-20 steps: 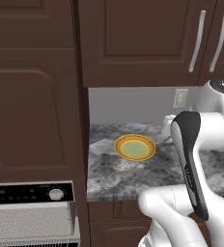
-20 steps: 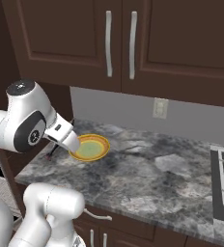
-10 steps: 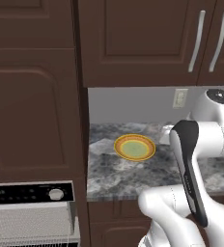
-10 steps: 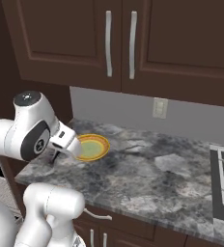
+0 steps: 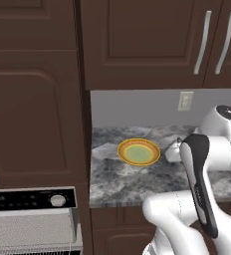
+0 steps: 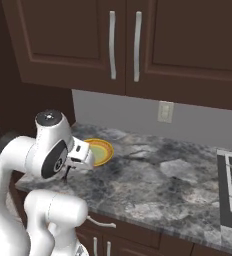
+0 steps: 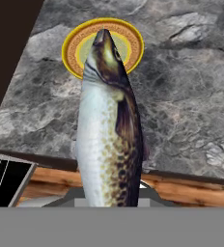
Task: Take the fish from the oven and place it on the plate on the counter.
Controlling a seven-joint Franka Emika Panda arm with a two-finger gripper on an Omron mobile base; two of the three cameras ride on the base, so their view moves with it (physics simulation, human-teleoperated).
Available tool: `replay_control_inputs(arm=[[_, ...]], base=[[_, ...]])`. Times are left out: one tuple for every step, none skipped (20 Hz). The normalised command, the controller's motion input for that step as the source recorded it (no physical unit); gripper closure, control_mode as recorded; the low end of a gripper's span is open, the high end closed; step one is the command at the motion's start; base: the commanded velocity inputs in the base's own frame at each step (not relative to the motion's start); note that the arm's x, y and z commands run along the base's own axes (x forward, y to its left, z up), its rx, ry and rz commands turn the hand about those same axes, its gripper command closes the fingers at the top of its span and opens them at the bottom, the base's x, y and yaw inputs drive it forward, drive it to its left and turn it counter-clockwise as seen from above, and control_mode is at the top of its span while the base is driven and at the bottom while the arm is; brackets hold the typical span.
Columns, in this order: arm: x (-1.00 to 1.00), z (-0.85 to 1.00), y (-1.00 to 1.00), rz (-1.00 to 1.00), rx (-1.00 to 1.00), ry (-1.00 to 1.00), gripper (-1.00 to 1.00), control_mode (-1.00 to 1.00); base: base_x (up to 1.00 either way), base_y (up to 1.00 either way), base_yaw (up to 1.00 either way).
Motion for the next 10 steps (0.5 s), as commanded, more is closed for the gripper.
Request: replay_control_inputs(arm=[[0.31, -0.51, 0.0, 0.1, 0.0, 0.0, 1.0, -1.0], [0.37, -0.59, 0.0, 0.09, 0.0, 0.0, 1.0, -1.0], [0.47, -0.61, 0.0, 0.09, 0.0, 0.0, 1.0, -1.0], [0.67, -0.56, 0.0, 0.06, 0.0, 0.0, 1.0, -1.0], [0.81, -0.51, 0.09, 0.04, -0.02, 0.0, 1.0, -1.0], [0.89, -0.48, 0.11, 0.03, -0.03, 0.0, 1.0, -1.0], [0.92, -0.44, 0.13, 0.02, -0.03, 0.0, 1.0, -1.0], [0.95, -0.42, 0.13, 0.0, -0.03, 0.0, 1.0, -1.0], [1.0, -0.41, 0.06, 0.0, -0.03, 0.0, 1.0, -1.0], [0.95, -0.3, 0.0, 0.0, -0.03, 0.0, 1.0, -1.0]], base=[[0.0, 0.0, 0.0], [0.0, 0.0, 0.0], [0.0, 0.0, 0.0], [0.0, 0.0, 0.0], [0.0, 0.0, 0.0], [0.0, 0.0, 0.0], [0.0, 0.0, 0.0], [0.0, 0.0, 0.0], [0.0, 0.0, 0.0], [0.0, 0.0, 0.0]])
